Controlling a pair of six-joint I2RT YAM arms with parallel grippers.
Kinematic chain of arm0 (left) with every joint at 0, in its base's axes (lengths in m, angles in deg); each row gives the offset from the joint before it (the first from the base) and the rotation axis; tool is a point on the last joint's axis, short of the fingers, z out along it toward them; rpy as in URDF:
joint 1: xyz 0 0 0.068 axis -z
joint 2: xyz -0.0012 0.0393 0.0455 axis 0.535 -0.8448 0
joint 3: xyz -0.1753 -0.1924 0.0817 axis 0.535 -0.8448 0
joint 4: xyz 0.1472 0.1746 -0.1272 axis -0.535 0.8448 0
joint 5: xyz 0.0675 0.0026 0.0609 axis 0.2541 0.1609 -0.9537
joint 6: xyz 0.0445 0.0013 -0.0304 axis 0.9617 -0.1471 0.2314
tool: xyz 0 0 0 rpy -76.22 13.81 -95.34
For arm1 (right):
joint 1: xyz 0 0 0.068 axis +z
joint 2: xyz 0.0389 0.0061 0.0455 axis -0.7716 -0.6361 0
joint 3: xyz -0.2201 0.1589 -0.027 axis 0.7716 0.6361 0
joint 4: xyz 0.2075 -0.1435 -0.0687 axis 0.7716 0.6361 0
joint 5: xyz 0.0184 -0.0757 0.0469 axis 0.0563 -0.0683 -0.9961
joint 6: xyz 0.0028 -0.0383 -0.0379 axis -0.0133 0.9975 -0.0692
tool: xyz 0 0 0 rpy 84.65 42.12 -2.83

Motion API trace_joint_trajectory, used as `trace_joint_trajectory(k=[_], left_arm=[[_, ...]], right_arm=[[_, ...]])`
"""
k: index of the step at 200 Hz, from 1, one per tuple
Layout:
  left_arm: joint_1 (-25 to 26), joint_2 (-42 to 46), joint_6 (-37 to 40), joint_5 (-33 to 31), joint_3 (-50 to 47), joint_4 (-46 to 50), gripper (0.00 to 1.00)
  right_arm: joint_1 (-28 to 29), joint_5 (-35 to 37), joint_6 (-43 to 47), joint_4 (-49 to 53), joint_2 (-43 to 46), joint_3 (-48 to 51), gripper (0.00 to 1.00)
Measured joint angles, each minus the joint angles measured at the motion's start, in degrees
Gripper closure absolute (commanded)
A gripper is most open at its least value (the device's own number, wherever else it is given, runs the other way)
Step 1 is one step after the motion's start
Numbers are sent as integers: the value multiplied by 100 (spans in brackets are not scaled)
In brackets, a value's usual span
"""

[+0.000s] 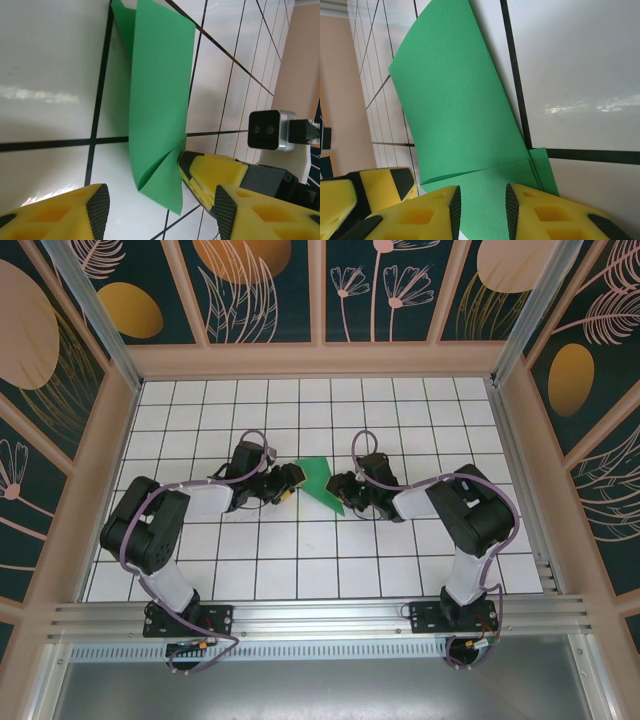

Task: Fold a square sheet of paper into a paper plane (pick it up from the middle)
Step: Fold the wing for the fifth time at the center of the table.

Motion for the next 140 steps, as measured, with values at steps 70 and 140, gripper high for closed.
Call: trace_joint_trajectory(k=[70,140], left_arm=[[79,-369,-105,90,107,-24,55],[181,-671,-267,352,262,-284,82]], right_arm=[[-87,-195,2,-105,0,63,66],[-116,-306,114,-166,2,96,64]])
